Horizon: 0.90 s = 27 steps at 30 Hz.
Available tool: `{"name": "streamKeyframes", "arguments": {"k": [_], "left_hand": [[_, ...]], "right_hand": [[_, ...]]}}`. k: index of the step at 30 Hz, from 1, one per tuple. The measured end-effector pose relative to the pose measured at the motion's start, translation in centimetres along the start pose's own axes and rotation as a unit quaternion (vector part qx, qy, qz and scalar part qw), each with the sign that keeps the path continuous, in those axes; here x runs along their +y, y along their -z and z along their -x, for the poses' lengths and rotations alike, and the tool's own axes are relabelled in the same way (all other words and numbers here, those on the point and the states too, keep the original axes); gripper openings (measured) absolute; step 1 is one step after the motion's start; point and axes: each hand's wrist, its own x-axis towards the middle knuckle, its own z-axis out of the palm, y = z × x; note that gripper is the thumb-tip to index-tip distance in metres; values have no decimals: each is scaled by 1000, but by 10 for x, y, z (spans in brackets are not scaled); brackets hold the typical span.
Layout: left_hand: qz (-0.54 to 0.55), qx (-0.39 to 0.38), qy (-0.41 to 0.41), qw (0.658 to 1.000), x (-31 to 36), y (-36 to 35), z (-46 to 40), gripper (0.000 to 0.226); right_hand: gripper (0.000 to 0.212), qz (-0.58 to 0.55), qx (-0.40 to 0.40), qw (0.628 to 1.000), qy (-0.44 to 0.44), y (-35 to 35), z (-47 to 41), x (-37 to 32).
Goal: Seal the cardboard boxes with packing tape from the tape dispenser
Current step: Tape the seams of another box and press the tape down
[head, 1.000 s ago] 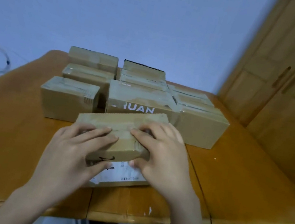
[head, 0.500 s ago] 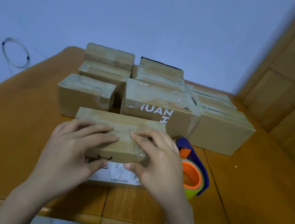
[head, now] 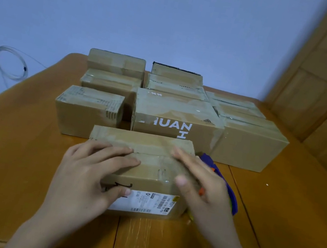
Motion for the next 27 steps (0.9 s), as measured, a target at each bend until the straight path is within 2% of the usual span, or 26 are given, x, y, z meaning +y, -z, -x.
{"name": "streamKeyframes", "arguments": {"k": [1,3,4,6,8,10,12,15,18,21,23,27], "left_hand": [[6,2,4,1000,0,0,-1,49],[18,0,13,1000,0,-1,-5,50],[21,-3,16,1000,0,-2,-6,50],[27,-7,19,999,0,-4,-8,50],[31,-8,22,999,-1,-5,-9,51],[33,-11,25,999,-1,-4,-9,51],[31,-12,25,999,0,-4,-9,51],[32,-13,28,999,0,-3,-9,51],[41,-19,32,998,0,-1,-10,51],[47,-27,28,998,0,1,-12,50],[50,-34,28,998,0,2,-13,49],[65,-68,15,995,4,-3,-17,58]], "right_hand": [[51,-27,37,999,-10,9,1,3],[36,13,121,992,-25,29,2,15],[33,40,139,988,-52,38,2,23],[42,78,94,982,-142,54,2,41],[64,142,-31,956,-254,57,-1,57],[78,184,-122,926,-305,49,-6,69],[78,207,-124,916,-321,39,-12,77],[77,233,-74,903,-352,34,-16,88],[59,195,-13,919,-341,41,-15,90],[49,114,89,951,-275,58,-12,79],[55,60,138,962,-229,73,-12,68],[73,-8,176,975,-132,99,-21,43]]}}
